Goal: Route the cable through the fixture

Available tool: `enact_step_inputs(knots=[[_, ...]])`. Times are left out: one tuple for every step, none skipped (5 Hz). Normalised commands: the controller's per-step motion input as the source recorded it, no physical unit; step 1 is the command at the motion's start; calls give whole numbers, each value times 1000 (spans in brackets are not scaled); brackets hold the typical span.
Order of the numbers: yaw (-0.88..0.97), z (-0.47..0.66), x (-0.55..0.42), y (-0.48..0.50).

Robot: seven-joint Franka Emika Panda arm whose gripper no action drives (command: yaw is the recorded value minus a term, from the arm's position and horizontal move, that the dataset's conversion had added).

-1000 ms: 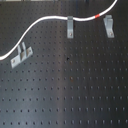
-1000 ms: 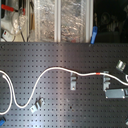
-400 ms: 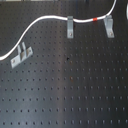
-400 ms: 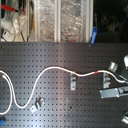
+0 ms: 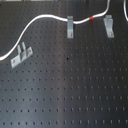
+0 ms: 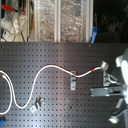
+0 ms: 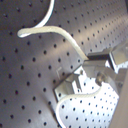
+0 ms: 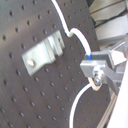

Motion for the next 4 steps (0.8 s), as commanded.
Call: enact_step_inputs(knots=[[0, 0, -5, 19], [109, 21, -47, -10], [777, 3, -221, -47], [0, 23, 0, 0]])
